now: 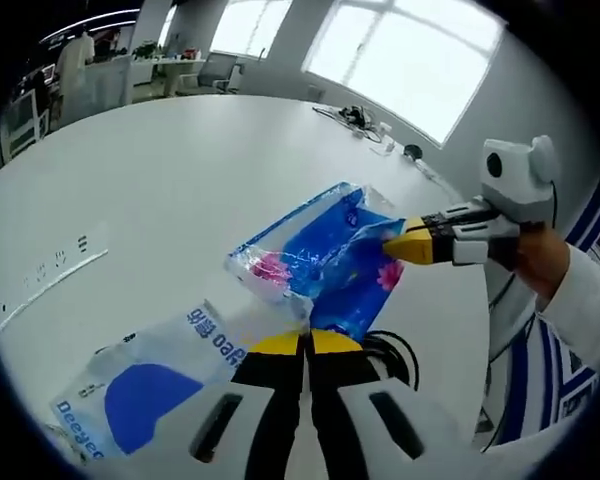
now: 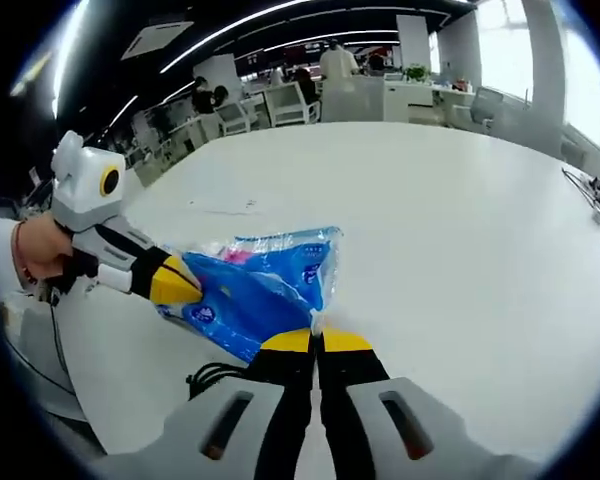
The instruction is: Arrange the tabletop items into an orderly group along one side of the table until the central work area is clear of visible clutter.
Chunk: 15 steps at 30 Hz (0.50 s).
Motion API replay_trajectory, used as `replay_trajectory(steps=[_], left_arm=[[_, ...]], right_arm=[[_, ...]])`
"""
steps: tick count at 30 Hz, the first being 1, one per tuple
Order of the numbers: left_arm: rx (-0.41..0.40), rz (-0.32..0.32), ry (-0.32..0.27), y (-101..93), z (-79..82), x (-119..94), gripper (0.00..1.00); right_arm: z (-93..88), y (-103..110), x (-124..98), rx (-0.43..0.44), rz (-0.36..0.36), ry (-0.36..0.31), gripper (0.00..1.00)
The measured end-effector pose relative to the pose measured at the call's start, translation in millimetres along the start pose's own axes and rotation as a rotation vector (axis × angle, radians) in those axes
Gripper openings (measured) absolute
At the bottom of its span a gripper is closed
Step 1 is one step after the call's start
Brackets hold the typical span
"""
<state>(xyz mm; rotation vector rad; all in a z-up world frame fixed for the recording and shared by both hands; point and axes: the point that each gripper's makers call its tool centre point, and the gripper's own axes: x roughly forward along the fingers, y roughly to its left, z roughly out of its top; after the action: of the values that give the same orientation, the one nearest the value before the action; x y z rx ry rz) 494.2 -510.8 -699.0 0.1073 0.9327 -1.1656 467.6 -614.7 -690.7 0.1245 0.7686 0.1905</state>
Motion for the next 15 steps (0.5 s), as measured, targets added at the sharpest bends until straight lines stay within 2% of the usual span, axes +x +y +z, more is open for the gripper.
replay_trajectory(steps=[6, 15], left_arm=[[-0.011, 0.014, 0.057, 5.6, -9.5, 16, 0.00], [-0.064, 0.041, 0.091, 14.8, -18.3, 23, 0.00]], right_arm=[[-12.1, -9, 15, 0.031, 0.003, 0.018, 0.00], [-22.5, -11, 27, 0.079, 0.028, 0.027, 0.00]])
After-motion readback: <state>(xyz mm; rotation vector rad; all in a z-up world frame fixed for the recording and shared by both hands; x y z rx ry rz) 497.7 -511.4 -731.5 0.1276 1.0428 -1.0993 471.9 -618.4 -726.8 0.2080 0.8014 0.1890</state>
